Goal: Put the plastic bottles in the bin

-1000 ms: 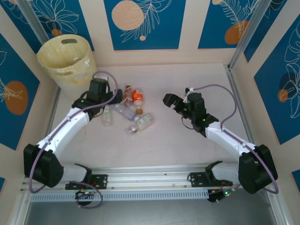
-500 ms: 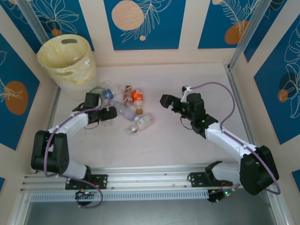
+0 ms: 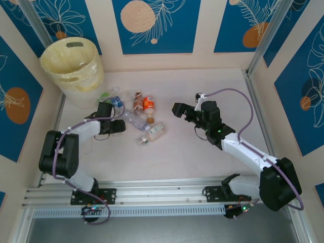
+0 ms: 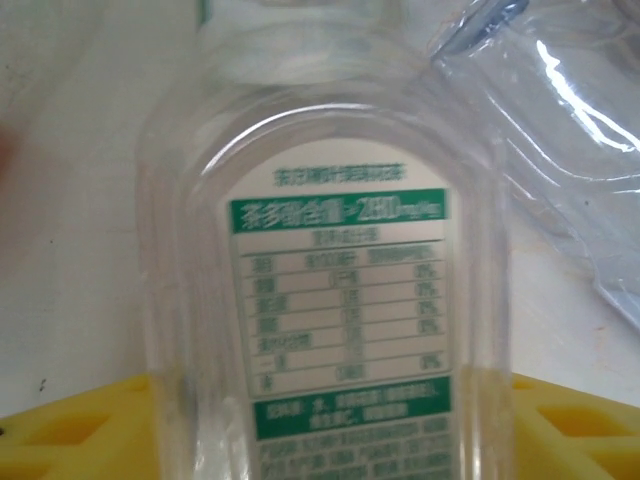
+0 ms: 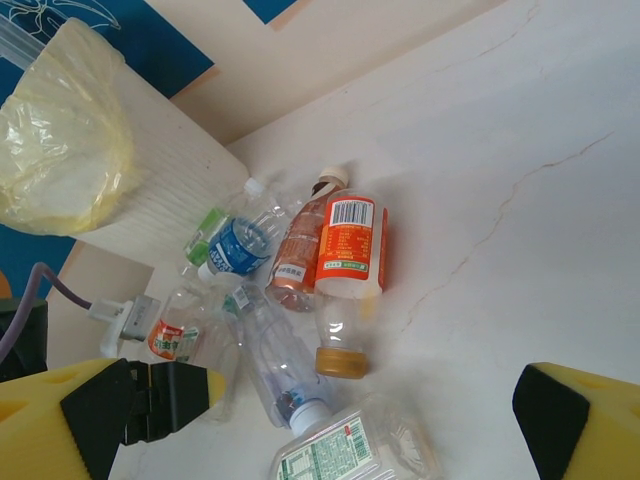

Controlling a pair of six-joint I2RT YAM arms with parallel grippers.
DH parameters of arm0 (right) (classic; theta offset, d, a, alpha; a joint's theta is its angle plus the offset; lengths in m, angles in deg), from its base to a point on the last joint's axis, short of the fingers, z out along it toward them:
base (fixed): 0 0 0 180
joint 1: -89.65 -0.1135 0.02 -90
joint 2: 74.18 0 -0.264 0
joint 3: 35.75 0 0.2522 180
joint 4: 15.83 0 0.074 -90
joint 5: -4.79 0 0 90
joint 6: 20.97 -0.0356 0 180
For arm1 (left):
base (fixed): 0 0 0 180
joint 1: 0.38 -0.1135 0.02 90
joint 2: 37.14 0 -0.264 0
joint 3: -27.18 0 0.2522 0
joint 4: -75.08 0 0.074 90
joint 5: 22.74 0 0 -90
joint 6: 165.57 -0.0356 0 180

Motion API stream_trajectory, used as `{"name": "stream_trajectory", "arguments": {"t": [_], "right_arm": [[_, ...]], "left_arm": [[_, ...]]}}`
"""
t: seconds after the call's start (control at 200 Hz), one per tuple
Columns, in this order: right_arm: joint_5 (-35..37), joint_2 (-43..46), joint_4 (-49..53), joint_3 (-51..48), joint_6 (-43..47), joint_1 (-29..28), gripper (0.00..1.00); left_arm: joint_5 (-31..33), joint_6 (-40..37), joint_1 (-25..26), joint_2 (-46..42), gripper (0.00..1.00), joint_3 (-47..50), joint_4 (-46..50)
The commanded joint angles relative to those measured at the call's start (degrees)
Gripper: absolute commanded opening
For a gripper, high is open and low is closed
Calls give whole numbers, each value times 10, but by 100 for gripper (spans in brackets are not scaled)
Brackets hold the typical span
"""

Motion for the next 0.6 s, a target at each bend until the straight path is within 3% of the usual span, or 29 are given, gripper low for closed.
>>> {"name": "stream_trajectory", "arguments": {"t": [0.0, 0.21, 0.475, 0.595], "right_arm": [[6, 7, -1, 11, 14, -4, 100], [-3, 13, -6, 9, 27, -4, 100], [-21, 11, -33, 12, 52, -18, 99], [-20, 9, -35, 17, 58, -25, 100]], "left_arm": [[38, -2, 11, 8, 60, -10, 13], [36, -5, 19, -64, 57, -23, 34], [-91, -5, 20, -198, 57, -24, -61], [-94, 15, 20, -231, 57, -54, -106]]}}
